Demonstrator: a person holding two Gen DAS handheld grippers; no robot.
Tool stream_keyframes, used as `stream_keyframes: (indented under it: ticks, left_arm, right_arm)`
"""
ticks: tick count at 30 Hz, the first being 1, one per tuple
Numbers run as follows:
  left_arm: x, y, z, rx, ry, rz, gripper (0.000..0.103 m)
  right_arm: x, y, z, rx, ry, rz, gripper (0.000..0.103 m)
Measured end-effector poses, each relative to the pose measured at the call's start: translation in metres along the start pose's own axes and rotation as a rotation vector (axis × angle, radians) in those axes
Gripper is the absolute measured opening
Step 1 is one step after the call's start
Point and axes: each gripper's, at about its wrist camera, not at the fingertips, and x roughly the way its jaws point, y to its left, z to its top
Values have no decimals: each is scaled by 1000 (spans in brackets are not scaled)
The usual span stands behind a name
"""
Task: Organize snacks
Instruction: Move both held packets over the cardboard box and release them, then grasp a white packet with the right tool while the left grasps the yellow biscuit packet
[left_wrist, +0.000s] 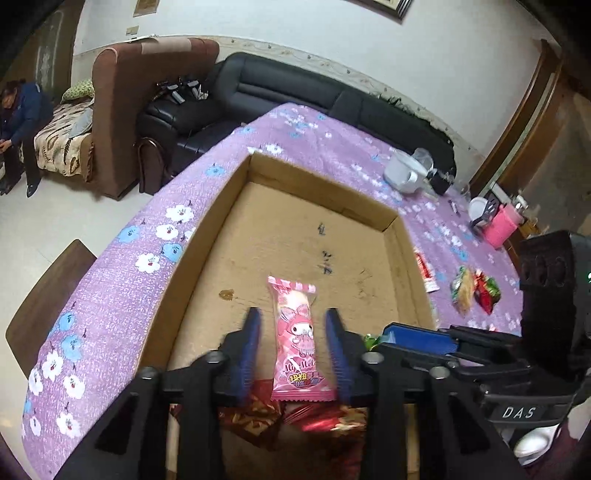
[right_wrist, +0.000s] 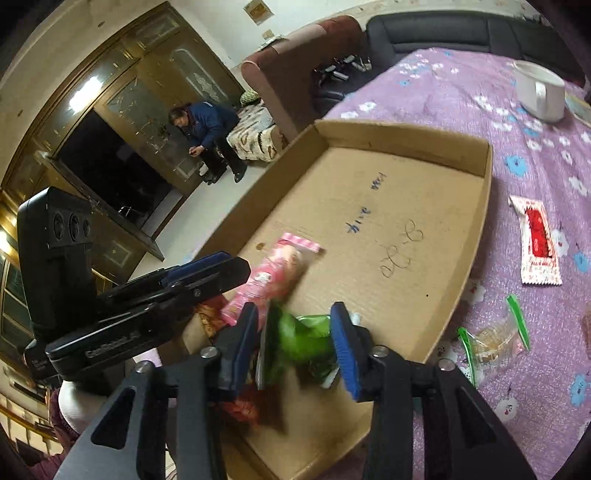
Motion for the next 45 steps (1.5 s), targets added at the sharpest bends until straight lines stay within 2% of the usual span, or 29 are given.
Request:
stream_keyframes:
  ticks: [2,6,7,8,10,11,13,15,16,19,23,26,35,41,45]
  left_arm:
    - [-12,-2,-1,-17,-29,-21,58]
    - [-36,-17,-3,-30,-77,-105,70]
    - [-41,-21,-3,-26,-87,-122,73]
    - [-46,-28,-4,-18,-97,-146,73]
    - [-57,-47,-7,6,-123,-201,73]
    - [-60,-58,-9,18,-133,-227,73]
    - [-65,-78,-14,38,-138,-284,73]
    - [-65,-94,-19,53,-129,-331,73]
    - [-64,-103,-22,61,-120,-349,73]
    - [-56,-129,-30,100,-82,-385,73]
    - [-42,-153,-36,135,-26,-389,73]
    - [-29,-162,-40,133,12,-378,73]
    - [-1,-166,-44,87,61,-301,73]
    - [16,-153,-42,14,88,-270,73]
    - [33,-161,-49,28,133,-267,73]
  right_arm:
    - [-13,3,0,-22,-34,-16,43]
    - [-50,4,-6,-68,-123,-73,50]
    - [-61,4,-8,-85,-154,-101,55]
    - [-77,4,-11,-103,-195,-141,58]
    - [-103,3,-18,-129,-278,-221,73]
    - [-120,2,-25,-141,-336,-278,77]
    - [-152,-9,-40,-136,-454,-376,92]
    - [-177,-25,-52,-87,-537,-425,98]
    - [-193,-43,-59,-23,-565,-442,99]
    - [-219,-92,-69,128,-501,-425,99]
    - [-238,-145,-89,261,-474,-492,99]
    - [-246,-168,-100,319,-469,-500,99]
    - [-246,-203,-90,325,-475,-482,94]
    - [-247,-234,-101,406,-479,-413,93]
    - [-240,-246,-105,436,-442,-381,90]
